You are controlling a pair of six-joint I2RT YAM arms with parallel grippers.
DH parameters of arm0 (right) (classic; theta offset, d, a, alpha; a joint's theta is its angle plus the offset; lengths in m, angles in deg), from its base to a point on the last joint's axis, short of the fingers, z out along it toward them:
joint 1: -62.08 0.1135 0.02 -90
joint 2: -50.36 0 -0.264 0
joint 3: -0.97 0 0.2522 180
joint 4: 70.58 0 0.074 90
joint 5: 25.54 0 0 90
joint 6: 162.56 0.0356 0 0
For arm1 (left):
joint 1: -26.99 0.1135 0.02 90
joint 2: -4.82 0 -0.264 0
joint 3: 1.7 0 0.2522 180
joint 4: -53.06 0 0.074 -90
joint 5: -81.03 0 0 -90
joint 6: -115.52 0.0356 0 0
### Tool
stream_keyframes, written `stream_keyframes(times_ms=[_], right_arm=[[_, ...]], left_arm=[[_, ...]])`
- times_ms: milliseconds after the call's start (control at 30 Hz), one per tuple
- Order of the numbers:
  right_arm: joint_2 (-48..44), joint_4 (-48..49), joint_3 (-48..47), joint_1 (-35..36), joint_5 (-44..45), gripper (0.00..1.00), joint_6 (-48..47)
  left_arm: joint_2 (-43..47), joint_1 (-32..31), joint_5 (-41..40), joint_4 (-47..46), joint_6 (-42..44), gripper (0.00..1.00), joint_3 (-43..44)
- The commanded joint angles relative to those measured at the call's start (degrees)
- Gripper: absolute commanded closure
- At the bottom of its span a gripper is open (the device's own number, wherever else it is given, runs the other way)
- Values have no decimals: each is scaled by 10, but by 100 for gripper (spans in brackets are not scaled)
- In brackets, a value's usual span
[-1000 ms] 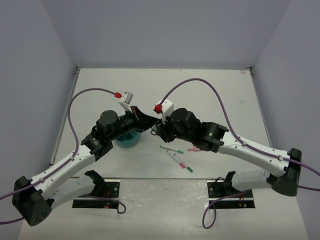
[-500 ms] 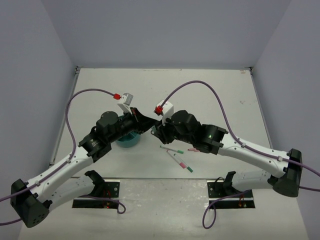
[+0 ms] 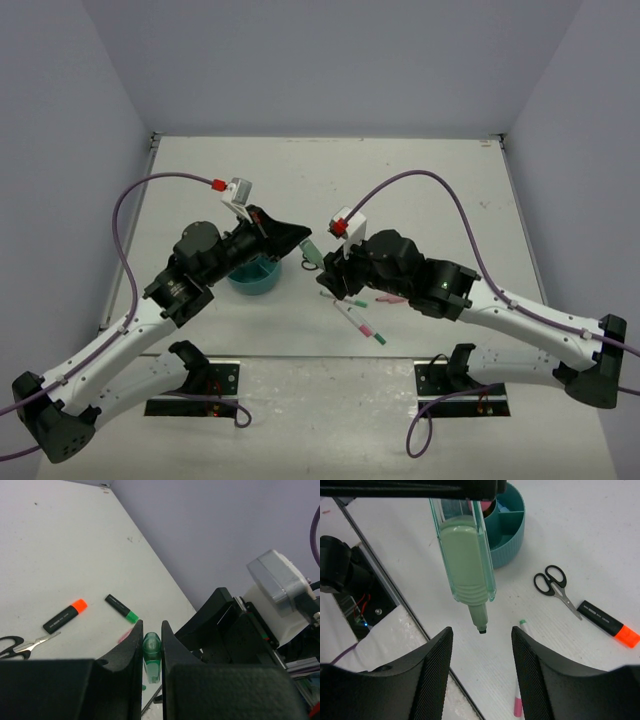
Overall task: Sort the stationery into containers
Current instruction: Close the pen cap on the pen.
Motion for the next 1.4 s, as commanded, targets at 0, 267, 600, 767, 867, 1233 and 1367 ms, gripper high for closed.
stream_keyframes(times_ms=[0,267,600,767,867,1233,1367], right_arm=[[-22,25,-9,0,-7,51,0],[4,27,-28,0,-12,75,-16],[12,40,-30,-1,-2,100,-22],[10,53,10,-1,-10,100,-26],[7,65,47,0,-13,100,-24],[-20,91,86,-1,12,6,20],[-61,60,65,-4,38,1,52]], left_arm=[[0,2,29,-33,3,100,8],[-5,3,57,-69,-41,100,-10],[-7,2,54,-69,-49,100,-20],[18,4,-27,-6,-36,100,3],[39,4,-74,17,-33,100,13],[39,4,-44,-26,-38,100,2],[25,3,-11,-36,-13,100,-9]])
